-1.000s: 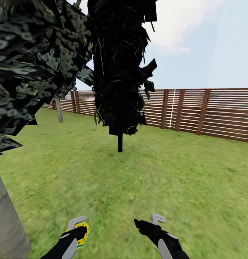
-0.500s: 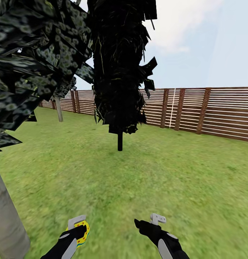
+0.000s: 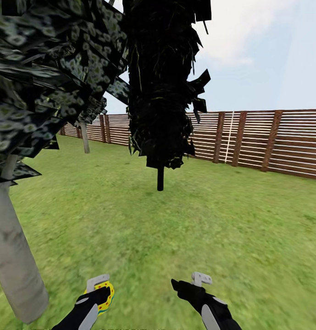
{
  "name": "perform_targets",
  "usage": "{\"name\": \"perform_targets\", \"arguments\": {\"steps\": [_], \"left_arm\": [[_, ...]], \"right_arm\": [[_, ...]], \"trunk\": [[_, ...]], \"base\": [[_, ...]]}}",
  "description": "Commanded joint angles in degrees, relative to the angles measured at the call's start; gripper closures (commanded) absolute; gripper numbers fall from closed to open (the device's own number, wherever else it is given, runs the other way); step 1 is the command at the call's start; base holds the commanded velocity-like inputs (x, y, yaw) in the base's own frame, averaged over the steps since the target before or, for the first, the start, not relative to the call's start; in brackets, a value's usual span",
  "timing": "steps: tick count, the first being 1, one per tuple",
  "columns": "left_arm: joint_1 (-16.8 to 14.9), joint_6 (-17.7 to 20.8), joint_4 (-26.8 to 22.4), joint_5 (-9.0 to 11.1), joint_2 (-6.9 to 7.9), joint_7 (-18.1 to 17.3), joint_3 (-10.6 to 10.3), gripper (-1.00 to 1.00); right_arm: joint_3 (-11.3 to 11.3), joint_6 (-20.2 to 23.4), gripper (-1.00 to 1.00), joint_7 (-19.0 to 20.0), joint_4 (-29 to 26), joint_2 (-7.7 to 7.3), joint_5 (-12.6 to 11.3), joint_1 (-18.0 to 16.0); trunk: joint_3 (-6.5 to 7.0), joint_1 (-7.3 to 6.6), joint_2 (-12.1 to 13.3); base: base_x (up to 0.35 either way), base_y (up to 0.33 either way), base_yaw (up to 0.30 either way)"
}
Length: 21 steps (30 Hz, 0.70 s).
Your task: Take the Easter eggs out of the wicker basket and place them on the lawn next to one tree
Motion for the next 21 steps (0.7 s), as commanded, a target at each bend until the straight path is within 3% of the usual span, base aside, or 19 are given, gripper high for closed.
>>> {"name": "perform_targets", "arguments": {"steps": [1,11,21], "left_arm": [[-0.01,0.3,-0.13,0.26,0.01,0.28,-0.16,1.0],[-0.01,0.3,-0.13,0.12,0.01,0.32,-0.27,1.0],[-0.01,0.3,-0.13,-0.01,0.01,0.35,-0.33,1.0]], "right_arm": [[0.04,0.22,-1.0,-0.25,-0.09,-0.03,-0.45,-0.02],[0.06,0.21,-1.0,-0.25,-0.09,0.04,-0.46,-0.02],[0.11,0.22,-1.0,-0.25,-0.09,0.04,-0.45,-0.02]], "trunk": [[-0.25,0.22,-0.45],[-1.98,2.42,-4.46],[-3.7,4.61,-8.47]], "base": [[0.0,0.0,0.063],[0.0,0.0,0.021],[0.0,0.0,0.248]]}}
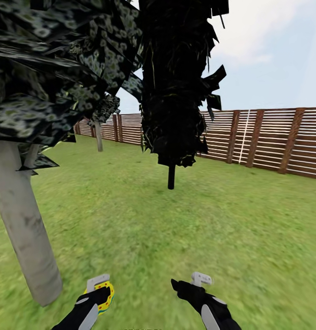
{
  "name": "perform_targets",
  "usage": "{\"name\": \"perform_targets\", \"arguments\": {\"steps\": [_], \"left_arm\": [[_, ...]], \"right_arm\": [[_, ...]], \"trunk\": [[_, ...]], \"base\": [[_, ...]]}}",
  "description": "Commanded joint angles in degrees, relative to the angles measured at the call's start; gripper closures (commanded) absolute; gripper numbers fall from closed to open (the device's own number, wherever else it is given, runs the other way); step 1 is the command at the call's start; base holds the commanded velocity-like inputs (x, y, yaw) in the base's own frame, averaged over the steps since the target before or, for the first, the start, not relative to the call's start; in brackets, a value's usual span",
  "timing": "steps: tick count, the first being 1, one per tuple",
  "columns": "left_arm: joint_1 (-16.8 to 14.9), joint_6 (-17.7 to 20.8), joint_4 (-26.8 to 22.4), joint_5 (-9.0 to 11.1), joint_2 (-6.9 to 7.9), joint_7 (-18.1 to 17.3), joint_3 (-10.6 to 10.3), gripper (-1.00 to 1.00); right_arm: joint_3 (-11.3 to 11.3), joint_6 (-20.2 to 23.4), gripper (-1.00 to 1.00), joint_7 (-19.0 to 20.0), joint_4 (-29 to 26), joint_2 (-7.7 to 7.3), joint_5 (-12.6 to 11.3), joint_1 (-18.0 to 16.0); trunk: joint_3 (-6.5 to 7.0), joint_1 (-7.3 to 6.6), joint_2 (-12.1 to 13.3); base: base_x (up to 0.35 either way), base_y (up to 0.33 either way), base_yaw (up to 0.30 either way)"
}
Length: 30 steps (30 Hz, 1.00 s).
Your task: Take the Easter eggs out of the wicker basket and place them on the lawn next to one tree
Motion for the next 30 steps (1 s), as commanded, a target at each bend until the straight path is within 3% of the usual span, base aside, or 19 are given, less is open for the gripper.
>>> {"name": "perform_targets", "arguments": {"steps": [1,8,30], "left_arm": [[-0.02,0.29,-0.11,0.26,0.0,0.28,-0.18,1.0],[-0.02,-2.31,1.95,0.08,-0.07,-0.12,-0.6,1.0],[-0.02,-4.47,3.93,0.08,-0.26,-0.42,-1.82,1.0]], "right_arm": [[0.04,0.22,-1.0,-0.25,-0.11,-0.02,-0.45,-0.01],[0.04,0.22,-1.0,-0.25,-0.11,-0.1,-0.45,-0.01],[0.04,0.22,-1.0,-0.16,-0.11,-0.18,-0.51,-0.01]], "trunk": [[-0.25,0.22,-0.45],[-1.51,1.76,-3.25],[-5.45,6.59,-12.08]], "base": [[0.0,0.0,0.273],[0.0,0.0,0.216],[0.0,0.0,0.007]]}}
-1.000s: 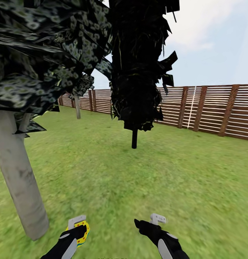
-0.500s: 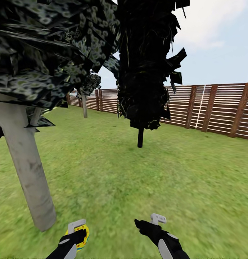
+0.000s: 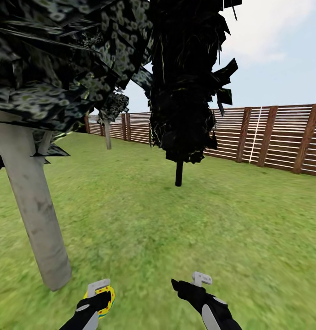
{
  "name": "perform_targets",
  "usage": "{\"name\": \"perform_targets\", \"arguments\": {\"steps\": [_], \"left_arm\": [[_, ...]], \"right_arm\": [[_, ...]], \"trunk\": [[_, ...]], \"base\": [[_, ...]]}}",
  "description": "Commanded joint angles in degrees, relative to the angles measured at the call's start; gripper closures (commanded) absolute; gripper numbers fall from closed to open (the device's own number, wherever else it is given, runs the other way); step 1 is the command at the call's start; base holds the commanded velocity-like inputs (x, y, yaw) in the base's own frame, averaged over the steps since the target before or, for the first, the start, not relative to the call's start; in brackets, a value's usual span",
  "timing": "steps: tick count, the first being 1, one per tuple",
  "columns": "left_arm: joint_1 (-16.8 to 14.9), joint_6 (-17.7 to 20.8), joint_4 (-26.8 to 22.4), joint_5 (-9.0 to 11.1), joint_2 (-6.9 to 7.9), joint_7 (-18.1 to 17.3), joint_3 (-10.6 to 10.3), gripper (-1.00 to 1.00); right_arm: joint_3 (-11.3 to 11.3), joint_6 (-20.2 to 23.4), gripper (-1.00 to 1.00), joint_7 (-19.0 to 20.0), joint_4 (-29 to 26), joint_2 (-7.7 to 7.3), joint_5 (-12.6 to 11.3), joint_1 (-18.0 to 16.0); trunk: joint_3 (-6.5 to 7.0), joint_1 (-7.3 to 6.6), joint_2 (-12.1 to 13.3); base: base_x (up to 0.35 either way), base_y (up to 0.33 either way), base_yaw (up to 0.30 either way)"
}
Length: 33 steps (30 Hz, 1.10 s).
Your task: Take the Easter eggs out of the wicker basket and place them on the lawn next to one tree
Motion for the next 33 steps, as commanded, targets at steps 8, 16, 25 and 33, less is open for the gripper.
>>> {"name": "perform_targets", "arguments": {"steps": [8,16,25,33], "left_arm": [[-0.02,0.02,-0.05,0.42,0.02,0.31,-0.68,1.0],[-0.02,0.0,-0.05,0.42,0.0,0.31,-0.75,1.0],[-0.02,-0.04,-0.05,0.42,-0.04,0.31,-0.81,1.0],[-0.02,-0.06,-0.05,0.42,-0.07,0.33,-1.69,1.0]], "right_arm": [[0.05,0.21,-1.0,-0.26,-0.08,-0.03,-0.47,-0.03],[-0.03,0.21,-1.0,-0.24,-0.07,-0.03,-0.47,-0.03],[-0.04,0.21,-1.0,-0.25,0.0,0.0,-0.47,-0.03],[-0.02,0.21,-1.0,-0.24,0.01,0.06,-0.47,-0.03]], "trunk": [[-1.5,1.75,-3.25],[-2.94,3.51,-6.46],[-4.56,5.49,-10.07],[-5.99,7.24,-13.28]], "base": [[0.0,0.0,0.0],[0.0,0.0,0.0],[0.0,0.0,0.0],[0.0,0.0,0.0]]}}
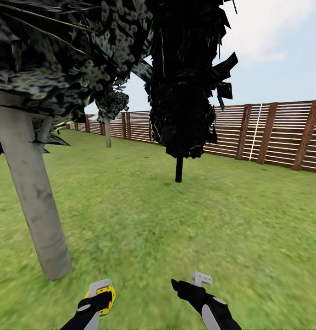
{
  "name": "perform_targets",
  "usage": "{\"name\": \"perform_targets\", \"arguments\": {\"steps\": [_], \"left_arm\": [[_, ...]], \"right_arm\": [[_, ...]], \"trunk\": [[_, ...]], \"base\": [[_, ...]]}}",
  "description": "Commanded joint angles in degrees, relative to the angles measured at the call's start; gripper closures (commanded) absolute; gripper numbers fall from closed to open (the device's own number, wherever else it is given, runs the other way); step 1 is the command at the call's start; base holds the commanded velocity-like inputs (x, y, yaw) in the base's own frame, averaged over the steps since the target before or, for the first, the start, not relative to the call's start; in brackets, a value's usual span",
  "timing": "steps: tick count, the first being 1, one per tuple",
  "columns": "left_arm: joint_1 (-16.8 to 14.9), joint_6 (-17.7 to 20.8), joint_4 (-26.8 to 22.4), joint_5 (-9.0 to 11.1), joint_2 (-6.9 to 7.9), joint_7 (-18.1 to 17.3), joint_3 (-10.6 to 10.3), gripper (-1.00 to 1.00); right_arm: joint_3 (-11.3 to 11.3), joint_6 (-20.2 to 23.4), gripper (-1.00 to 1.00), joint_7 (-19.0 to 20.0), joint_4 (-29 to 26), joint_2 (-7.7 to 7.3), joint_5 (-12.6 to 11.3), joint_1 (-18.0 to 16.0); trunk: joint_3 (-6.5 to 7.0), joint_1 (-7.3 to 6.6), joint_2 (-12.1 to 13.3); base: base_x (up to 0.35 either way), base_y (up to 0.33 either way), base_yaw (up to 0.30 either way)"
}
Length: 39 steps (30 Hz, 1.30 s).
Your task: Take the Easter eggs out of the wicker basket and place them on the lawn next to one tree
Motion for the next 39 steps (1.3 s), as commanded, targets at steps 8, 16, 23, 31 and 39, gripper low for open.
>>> {"name": "perform_targets", "arguments": {"steps": [8,16,23,31,39], "left_arm": [[-0.02,0.01,-0.05,0.53,0.04,0.36,-0.64,1.0],[-0.02,0.01,-0.05,0.53,0.01,0.38,-0.65,1.0],[-0.02,-0.01,-0.05,0.55,-0.07,0.34,-0.72,1.0],[-0.02,0.08,-0.05,0.53,-0.38,0.42,-0.73,1.0],[-0.02,0.1,-0.05,0.53,-0.45,0.43,-0.73,1.0]], "right_arm": [[0.05,0.21,-1.0,-0.24,-0.08,-0.01,-0.44,-0.02],[0.03,0.21,-1.0,-0.24,-0.08,-0.05,-0.44,-0.02],[0.03,0.21,-1.0,-0.24,-0.08,-0.08,-0.44,-0.02],[0.0,0.21,-1.0,-0.24,-0.08,-0.09,-0.44,-0.02],[-0.03,0.21,-1.0,-0.26,-0.08,-0.09,-0.44,-0.02]], "trunk": [[-1.8,0.39,-0.53],[-3.57,0.6,-0.64],[-4.23,0.68,-0.68],[-4.23,0.68,-0.68],[-4.23,0.68,-0.68]], "base": [[0.0,0.0,0.0],[0.0,0.0,0.0],[0.0,0.0,0.0],[0.1,-0.071,0.0],[0.246,-0.195,0.0]]}}
